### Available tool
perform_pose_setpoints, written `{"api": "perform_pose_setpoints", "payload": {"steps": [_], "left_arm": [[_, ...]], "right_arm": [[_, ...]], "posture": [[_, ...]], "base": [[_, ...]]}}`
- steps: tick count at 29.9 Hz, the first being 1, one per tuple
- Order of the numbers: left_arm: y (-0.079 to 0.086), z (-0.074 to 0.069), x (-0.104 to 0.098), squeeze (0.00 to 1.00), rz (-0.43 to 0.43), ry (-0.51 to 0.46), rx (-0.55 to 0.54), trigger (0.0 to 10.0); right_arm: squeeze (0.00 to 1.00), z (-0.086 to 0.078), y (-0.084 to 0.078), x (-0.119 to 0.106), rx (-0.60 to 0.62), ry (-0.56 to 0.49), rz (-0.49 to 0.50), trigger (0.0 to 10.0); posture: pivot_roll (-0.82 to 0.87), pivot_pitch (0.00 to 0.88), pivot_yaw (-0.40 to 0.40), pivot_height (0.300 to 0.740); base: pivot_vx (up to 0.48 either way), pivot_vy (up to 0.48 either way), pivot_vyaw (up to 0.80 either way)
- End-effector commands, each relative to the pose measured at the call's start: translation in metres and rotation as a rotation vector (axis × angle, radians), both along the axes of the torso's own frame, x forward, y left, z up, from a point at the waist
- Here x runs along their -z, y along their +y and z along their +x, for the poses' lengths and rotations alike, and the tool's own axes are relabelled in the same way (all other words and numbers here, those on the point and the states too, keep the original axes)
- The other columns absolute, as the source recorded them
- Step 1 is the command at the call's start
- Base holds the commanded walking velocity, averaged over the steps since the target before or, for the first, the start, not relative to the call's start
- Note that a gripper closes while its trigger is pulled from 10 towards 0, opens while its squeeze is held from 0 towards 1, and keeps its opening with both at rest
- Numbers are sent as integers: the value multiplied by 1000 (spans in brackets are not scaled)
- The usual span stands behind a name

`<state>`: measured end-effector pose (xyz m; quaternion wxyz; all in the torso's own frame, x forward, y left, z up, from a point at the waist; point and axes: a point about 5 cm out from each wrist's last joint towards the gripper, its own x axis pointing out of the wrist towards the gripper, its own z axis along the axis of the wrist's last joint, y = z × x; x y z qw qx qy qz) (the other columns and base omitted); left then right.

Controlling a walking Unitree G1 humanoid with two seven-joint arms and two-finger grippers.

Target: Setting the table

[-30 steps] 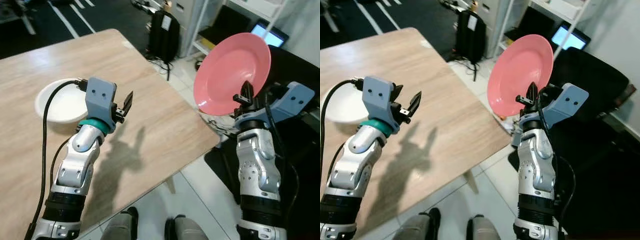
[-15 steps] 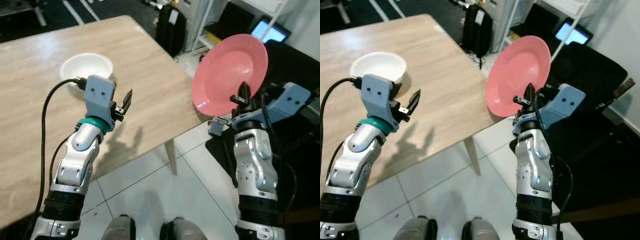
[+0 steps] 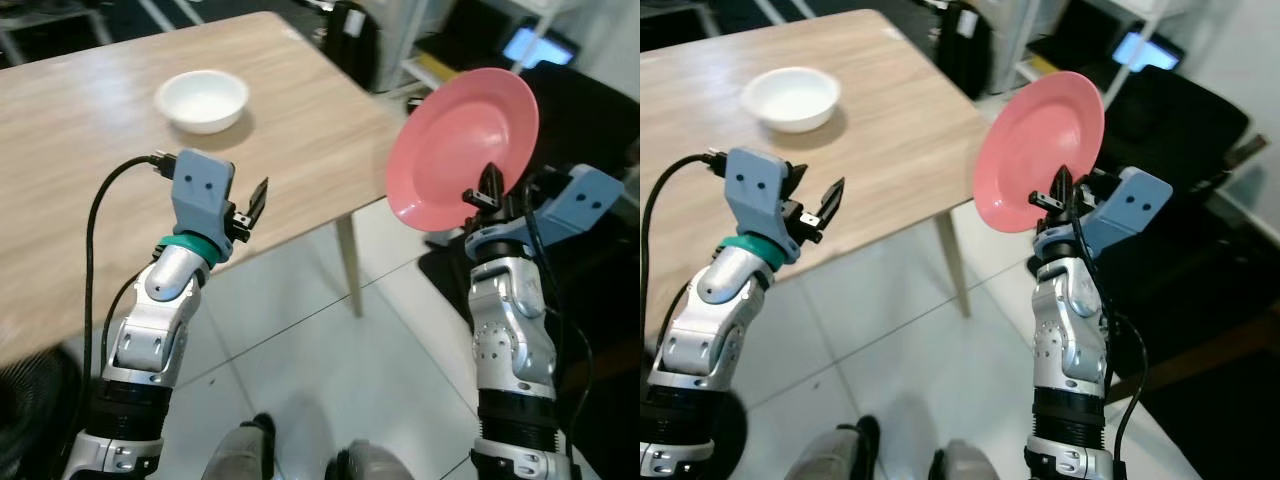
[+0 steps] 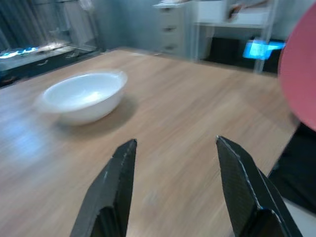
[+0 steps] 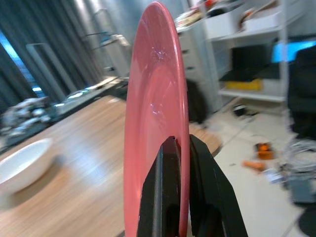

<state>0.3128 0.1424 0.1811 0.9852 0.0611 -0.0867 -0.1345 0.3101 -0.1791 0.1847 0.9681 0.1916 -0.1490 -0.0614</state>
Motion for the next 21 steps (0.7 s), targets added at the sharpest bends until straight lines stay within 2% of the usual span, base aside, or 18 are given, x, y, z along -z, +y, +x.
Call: {"api": "perform_pose_setpoints", "payload": {"steps": [1, 21], "left_arm": [[-4, -1, 3, 0, 6, 13, 12, 10000], [-6, 0, 4, 0, 4, 13, 19, 10000]], "right_arm": [[0, -2, -5, 1, 26, -2, -4, 10000], [0, -2, -6, 1, 32, -2, -8, 10000]], "posture": [[70, 20, 24, 740], [63, 23, 24, 740]], "base": [[-334, 0, 0], [-334, 0, 0]]}}
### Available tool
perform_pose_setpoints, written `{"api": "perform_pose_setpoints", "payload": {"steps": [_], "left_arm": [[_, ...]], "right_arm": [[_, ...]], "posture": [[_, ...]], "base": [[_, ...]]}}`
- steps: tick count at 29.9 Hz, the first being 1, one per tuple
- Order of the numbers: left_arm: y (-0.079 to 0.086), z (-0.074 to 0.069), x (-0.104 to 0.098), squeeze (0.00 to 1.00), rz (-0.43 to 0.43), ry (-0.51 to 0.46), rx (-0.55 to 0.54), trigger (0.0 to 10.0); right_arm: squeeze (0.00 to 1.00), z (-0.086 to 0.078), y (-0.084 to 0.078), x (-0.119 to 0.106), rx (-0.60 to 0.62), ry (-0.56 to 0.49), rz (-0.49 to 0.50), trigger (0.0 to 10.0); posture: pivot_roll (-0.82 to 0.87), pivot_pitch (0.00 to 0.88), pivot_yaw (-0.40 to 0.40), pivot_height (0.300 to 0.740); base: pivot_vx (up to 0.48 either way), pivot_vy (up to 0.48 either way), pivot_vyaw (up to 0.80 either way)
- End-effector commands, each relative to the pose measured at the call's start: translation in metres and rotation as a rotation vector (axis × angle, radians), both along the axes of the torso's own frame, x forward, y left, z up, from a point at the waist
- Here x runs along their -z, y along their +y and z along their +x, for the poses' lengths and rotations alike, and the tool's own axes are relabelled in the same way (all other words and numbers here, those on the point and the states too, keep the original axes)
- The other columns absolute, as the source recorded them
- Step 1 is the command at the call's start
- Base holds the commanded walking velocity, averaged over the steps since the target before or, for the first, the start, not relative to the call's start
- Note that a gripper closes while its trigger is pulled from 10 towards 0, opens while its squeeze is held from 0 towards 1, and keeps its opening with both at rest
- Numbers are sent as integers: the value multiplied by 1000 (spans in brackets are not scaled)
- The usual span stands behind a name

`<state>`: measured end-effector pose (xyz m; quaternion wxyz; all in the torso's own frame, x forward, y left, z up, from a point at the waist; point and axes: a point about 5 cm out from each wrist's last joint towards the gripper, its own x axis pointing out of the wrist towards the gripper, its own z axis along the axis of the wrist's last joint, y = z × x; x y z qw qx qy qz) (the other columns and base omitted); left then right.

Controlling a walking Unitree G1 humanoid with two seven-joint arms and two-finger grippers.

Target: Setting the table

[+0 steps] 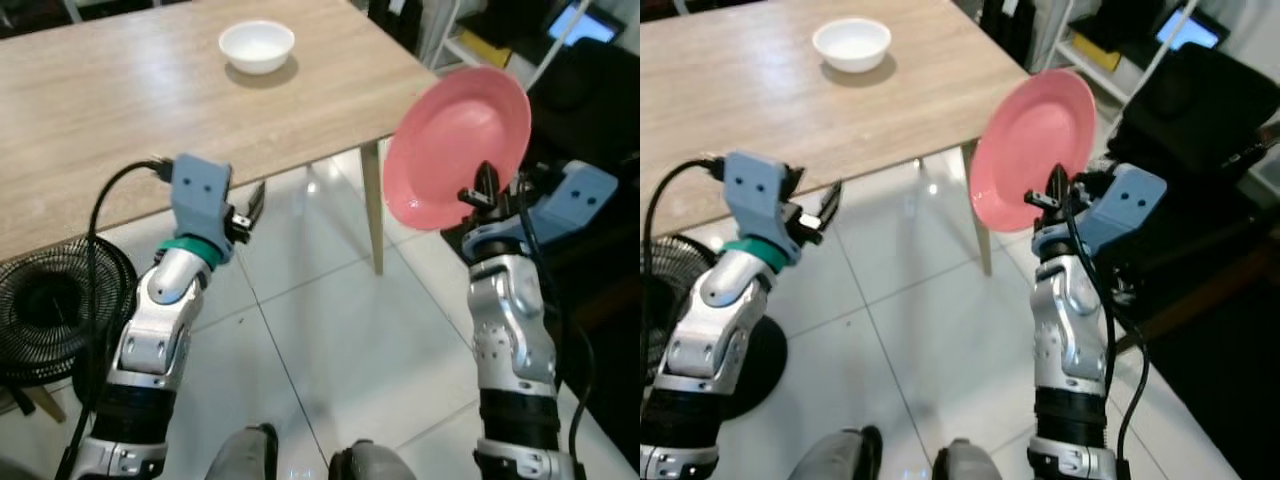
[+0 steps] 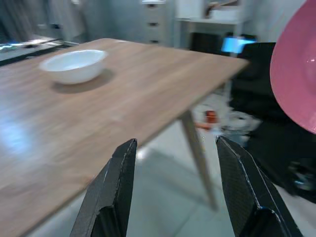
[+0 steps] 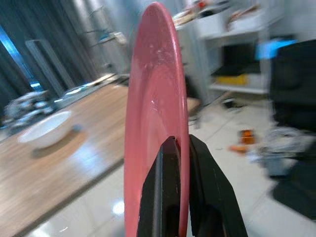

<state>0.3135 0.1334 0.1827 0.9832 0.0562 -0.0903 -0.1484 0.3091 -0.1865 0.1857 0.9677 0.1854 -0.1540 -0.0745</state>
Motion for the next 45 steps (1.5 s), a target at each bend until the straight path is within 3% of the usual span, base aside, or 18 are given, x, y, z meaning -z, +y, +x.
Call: {"api": "perform_pose_setpoints", "payload": {"steps": [1, 45], "left_arm": [[3, -1, 5, 0, 12, 18, -11, 10000], [0, 0, 6, 0, 12, 16, 4, 10000]], "right_arm": [[0, -1, 2, 2, 3, 2, 0, 10000], [0, -1, 1, 2, 4, 3, -9, 10000]], "posture": [[63, 23, 24, 740], [57, 12, 28, 740]], "base": [[-334, 0, 0], [-334, 0, 0]]}}
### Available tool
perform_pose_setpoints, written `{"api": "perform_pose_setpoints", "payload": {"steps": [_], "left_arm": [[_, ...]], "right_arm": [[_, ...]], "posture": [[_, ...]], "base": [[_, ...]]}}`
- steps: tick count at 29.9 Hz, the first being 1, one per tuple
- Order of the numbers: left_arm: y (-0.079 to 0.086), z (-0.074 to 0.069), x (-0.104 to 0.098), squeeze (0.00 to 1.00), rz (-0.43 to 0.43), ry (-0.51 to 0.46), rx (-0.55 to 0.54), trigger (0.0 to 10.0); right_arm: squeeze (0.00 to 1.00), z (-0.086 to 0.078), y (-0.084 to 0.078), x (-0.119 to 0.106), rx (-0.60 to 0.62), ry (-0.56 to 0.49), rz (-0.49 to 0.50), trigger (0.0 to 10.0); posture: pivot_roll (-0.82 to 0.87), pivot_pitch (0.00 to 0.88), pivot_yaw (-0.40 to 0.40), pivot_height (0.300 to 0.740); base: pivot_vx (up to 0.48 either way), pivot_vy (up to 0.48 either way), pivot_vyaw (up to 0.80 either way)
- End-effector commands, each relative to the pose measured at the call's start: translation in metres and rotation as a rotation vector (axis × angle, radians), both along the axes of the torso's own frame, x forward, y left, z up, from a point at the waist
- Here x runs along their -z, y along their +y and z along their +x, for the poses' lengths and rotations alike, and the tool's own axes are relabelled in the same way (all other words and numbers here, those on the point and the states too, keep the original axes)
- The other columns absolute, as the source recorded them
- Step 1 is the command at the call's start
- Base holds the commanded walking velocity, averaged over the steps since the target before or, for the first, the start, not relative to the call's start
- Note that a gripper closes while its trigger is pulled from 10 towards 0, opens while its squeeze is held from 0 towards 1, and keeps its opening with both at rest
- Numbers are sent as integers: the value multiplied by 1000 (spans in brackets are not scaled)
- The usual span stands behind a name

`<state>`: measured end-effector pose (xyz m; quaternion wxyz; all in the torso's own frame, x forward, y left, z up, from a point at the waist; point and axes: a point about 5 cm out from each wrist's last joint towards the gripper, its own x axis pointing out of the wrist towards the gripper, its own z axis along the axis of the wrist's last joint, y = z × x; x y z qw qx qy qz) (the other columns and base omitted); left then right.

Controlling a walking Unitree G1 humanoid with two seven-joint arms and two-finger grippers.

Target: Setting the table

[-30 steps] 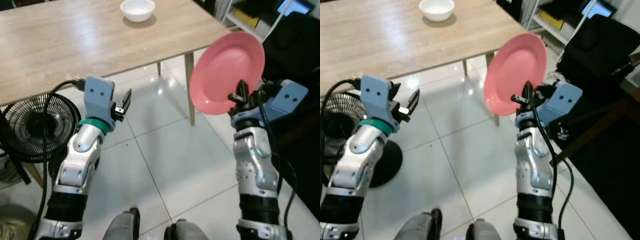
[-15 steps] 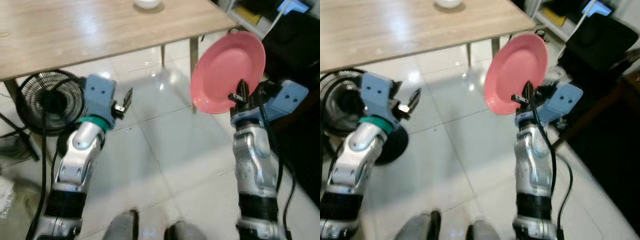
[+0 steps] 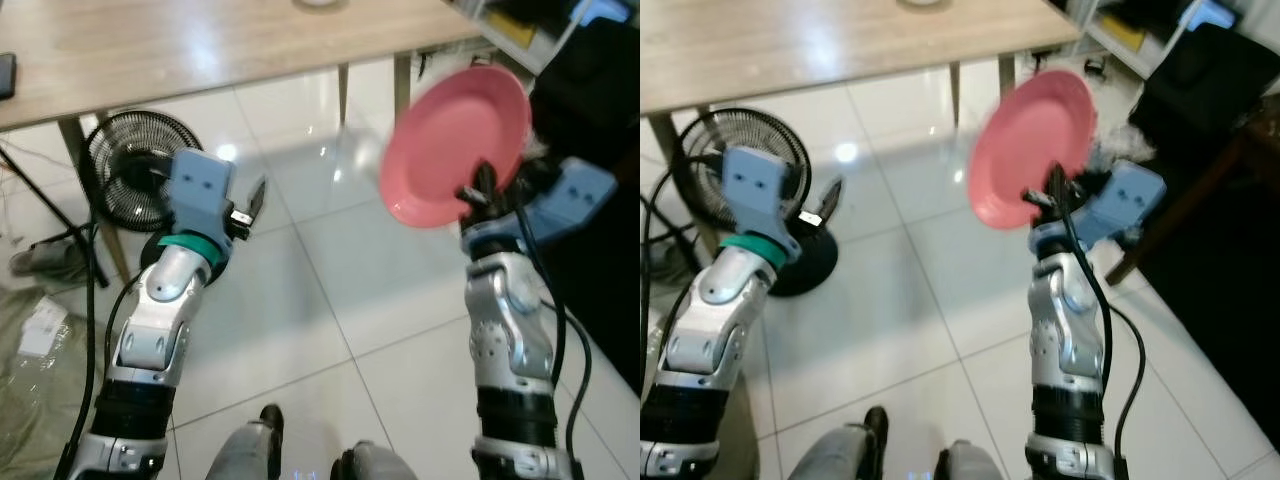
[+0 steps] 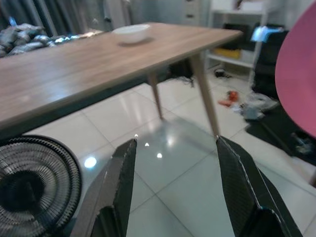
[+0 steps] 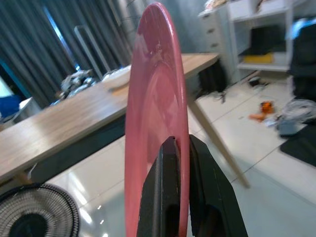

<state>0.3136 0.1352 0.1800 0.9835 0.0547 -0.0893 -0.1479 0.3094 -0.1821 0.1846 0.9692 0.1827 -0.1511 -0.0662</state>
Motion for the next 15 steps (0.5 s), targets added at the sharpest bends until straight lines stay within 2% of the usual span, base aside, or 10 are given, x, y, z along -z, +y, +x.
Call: {"api": "perform_pose_setpoints", "payload": {"steps": [1, 15], "left_arm": [[-1, 0, 3, 0, 15, 13, 5, 10000], [-2, 0, 3, 0, 15, 14, 7, 10000]], "right_arm": [[0, -2, -3, 1, 20, 0, -1, 10000], [0, -2, -3, 0, 25, -5, 1, 10000]], "posture": [[57, 12, 28, 740], [57, 19, 28, 740]], "base": [[-330, 0, 0], [-333, 0, 0]]}}
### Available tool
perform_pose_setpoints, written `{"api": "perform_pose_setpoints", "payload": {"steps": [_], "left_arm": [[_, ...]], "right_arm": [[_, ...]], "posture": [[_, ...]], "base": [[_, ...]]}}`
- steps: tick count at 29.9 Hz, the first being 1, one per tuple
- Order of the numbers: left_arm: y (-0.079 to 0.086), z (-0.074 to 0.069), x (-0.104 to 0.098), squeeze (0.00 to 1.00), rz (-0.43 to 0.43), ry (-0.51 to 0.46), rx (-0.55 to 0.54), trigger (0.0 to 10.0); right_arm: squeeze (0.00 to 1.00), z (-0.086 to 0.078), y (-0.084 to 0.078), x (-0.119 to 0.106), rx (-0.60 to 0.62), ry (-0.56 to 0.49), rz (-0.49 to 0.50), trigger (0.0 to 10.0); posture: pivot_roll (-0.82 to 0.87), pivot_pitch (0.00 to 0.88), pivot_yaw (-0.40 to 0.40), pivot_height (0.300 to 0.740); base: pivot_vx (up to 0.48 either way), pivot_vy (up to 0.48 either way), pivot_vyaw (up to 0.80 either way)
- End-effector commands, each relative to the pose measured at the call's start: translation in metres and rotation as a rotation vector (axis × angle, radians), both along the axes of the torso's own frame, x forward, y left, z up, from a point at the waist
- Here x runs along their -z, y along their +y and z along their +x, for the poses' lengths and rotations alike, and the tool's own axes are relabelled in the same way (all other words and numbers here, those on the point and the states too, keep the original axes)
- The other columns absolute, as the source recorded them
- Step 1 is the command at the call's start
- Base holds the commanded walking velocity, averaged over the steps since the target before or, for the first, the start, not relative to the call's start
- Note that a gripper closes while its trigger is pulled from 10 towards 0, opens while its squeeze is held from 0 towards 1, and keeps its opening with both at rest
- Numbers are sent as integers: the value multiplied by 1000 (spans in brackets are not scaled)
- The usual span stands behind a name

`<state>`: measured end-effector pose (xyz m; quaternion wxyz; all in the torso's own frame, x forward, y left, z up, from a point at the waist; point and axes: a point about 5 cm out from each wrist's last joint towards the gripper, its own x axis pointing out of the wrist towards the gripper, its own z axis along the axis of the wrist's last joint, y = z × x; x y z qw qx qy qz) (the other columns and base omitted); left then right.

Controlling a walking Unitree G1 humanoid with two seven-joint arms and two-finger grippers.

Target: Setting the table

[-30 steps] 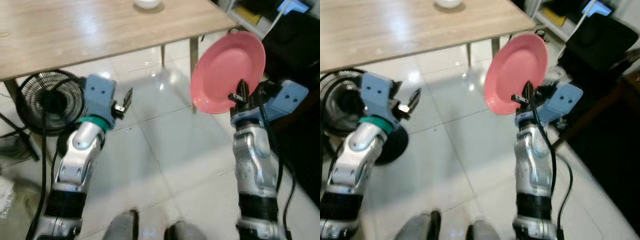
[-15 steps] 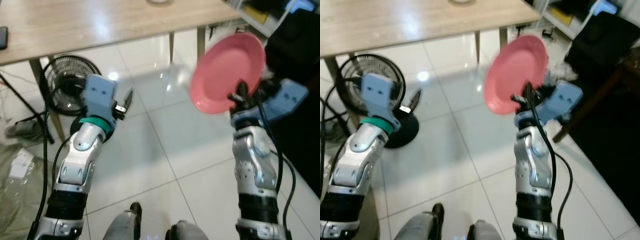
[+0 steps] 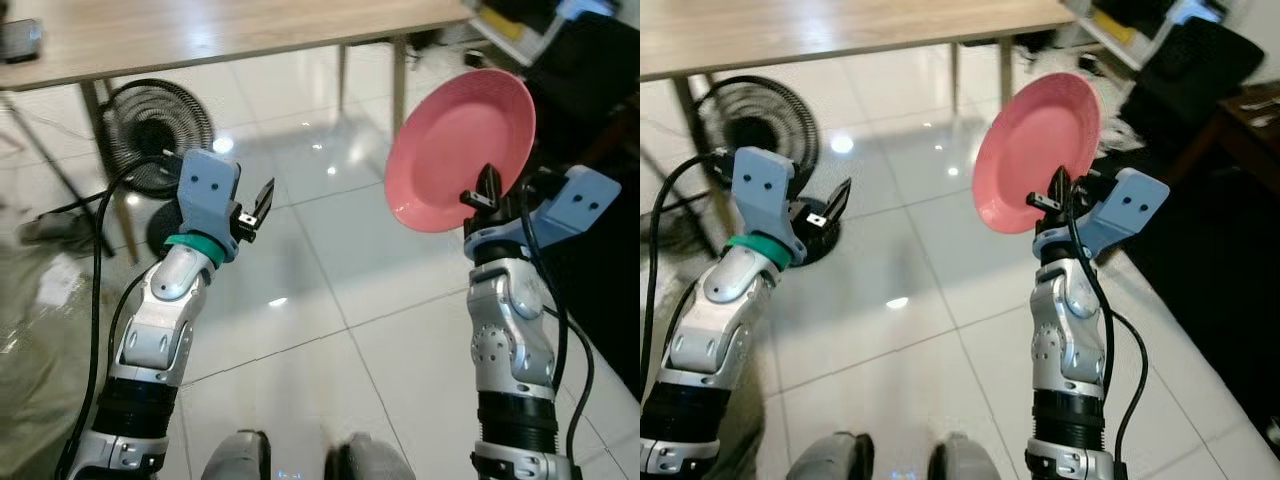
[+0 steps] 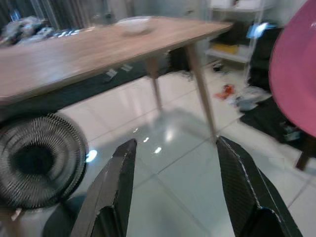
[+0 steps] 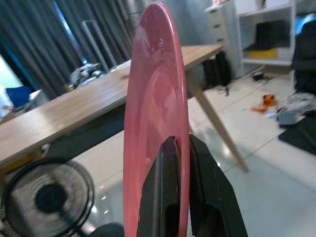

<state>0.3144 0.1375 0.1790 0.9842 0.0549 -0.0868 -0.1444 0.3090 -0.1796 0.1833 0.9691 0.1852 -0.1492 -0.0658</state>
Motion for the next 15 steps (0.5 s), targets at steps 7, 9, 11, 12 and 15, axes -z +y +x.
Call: {"api": "perform_pose_setpoints", "payload": {"steps": [7, 9, 11, 12, 15], "left_arm": [[-5, -1, 2, 0, 15, 9, 17, 10000], [-5, -1, 2, 0, 15, 10, 18, 10000], [-5, -1, 3, 0, 15, 11, 18, 10000], [-5, -1, 3, 0, 15, 11, 18, 10000], [-6, -1, 3, 0, 14, 13, 18, 10000]], "right_arm": [[0, -2, -6, -1, 31, -8, -4, 10000], [0, -3, -6, -1, 32, -8, -3, 10000], [0, -3, -7, 0, 33, -8, -4, 10000], [0, -3, -7, 0, 33, -8, -4, 10000], [0, -3, -7, -1, 34, -8, -5, 10000]], "posture": [[56, 21, 29, 740], [55, 23, 29, 740], [54, 24, 29, 740], [54, 24, 29, 740], [54, 25, 27, 740]], "base": [[-334, 0, 0], [-330, 0, 0], [-309, 0, 0], [-292, 0, 0], [-97, 0, 0]]}}
